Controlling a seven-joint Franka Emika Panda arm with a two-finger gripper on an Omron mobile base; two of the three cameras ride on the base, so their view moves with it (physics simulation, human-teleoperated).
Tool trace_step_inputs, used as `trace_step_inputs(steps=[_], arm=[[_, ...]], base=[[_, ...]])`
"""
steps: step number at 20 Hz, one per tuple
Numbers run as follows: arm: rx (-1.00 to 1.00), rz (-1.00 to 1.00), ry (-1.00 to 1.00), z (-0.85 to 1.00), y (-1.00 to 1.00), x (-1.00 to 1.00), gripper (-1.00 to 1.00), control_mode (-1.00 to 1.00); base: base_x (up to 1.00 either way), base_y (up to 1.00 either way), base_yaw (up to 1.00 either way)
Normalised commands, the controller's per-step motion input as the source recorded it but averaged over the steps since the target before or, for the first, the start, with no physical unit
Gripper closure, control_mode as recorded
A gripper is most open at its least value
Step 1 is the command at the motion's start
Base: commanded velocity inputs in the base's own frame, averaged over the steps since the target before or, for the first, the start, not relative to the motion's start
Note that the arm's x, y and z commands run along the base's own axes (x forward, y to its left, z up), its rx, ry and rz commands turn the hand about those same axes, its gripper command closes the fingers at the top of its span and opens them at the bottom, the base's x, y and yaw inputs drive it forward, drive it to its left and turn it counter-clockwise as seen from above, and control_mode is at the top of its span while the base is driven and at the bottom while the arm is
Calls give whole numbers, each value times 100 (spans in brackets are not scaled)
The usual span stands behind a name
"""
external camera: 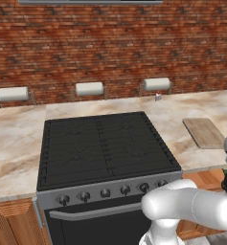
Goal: Open the drawer on the right and place the cutting tools on the cutting board.
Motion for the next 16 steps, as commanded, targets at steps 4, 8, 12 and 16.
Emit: trace_step_inputs(steps=[4, 8, 12, 16], arm=[[0, 0, 0, -11, 0, 0, -100, -100], [1, 0, 0, -7, 3, -4, -100, -100], [0, 0, 0, -12, 16, -1, -100, -100], [0, 0, 0, -16, 21, 0, -100, -100]], base=[[0, 0, 0], [0, 0, 0], [0, 0, 0], [0, 0, 0]])
